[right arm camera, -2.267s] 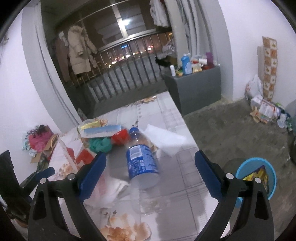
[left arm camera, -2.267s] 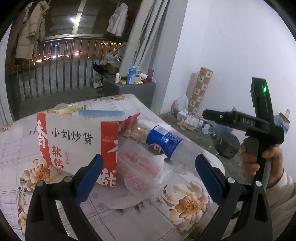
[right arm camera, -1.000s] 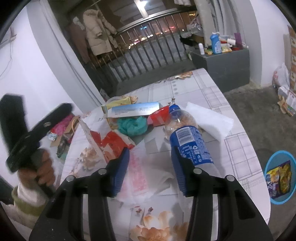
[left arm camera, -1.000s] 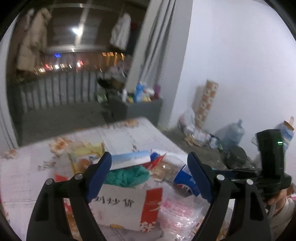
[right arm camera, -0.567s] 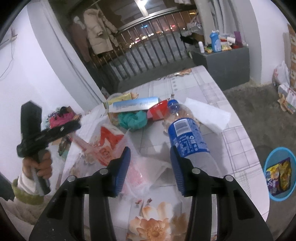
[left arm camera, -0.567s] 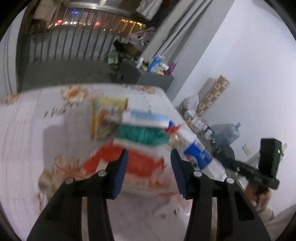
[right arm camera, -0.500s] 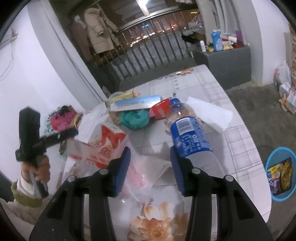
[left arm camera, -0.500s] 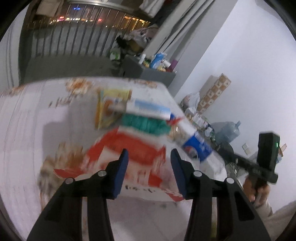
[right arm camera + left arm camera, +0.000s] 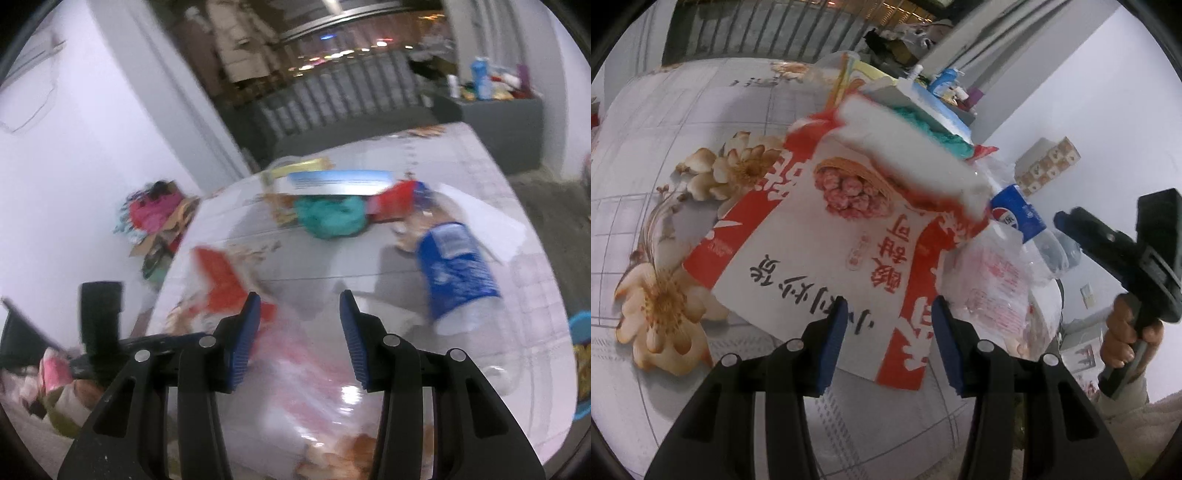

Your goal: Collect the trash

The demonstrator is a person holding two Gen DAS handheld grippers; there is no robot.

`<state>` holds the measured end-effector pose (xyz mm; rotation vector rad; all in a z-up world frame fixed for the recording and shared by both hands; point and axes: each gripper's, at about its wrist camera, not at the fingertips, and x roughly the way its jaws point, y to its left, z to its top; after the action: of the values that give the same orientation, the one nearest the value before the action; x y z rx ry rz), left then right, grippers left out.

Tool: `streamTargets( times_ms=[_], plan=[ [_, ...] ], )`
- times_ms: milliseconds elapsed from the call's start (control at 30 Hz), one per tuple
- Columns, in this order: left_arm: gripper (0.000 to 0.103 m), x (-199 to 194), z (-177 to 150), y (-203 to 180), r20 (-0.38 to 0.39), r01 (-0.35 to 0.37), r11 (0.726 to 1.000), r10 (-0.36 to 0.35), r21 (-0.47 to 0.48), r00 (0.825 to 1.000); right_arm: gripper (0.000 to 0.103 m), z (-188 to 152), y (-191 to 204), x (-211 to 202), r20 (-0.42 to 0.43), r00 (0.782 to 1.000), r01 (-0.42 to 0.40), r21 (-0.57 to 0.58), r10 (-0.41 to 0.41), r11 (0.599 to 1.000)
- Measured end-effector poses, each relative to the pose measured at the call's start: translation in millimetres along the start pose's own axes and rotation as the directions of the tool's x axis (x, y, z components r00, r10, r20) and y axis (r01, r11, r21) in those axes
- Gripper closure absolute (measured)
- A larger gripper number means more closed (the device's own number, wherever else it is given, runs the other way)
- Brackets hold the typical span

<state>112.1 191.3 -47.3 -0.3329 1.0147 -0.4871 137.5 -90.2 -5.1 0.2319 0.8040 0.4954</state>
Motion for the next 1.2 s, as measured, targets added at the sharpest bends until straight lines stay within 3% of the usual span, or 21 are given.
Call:
streamTargets(
  times_ms=[333, 833, 933, 1067, 1200],
  plan=[
    [0.058, -17, 3, 18, 0.066, 0.001, 0.999, 0.001, -0.036, 0.998, 0.061, -14, 49, 35, -0.075, 0.997, -0.032, -0.206, 0.017, 0.978],
    [0.066, -3, 25, 35, 0.081, -0.042, 0.997, 0.048, -0.070, 0.996, 0.061, -13, 64, 92, -0.113, 0.986, 0.075, -0.359, -0.123, 0.930],
    [0.067, -1, 29, 38, 0.077, -0.043, 0.996, 0.049, -0.084, 0.996, 0.071, -12, 63, 102, -0.122, 0.983, 0.083, -0.361, -0.135, 0.929],
    [0.068, -8, 31, 37, 0.099, -0.052, 0.995, 0.060, -0.086, 0.993, 0.095, -8, 58, 108, -0.110, 0.984, 0.093, -0.333, -0.137, 0.938],
    [0.068, -31, 35, 36, 0.155, -0.058, 0.995, 0.071, -0.086, 0.985, 0.099, 2, 53, 103, -0.061, 0.996, 0.052, -0.244, -0.069, 0.968]
  ],
)
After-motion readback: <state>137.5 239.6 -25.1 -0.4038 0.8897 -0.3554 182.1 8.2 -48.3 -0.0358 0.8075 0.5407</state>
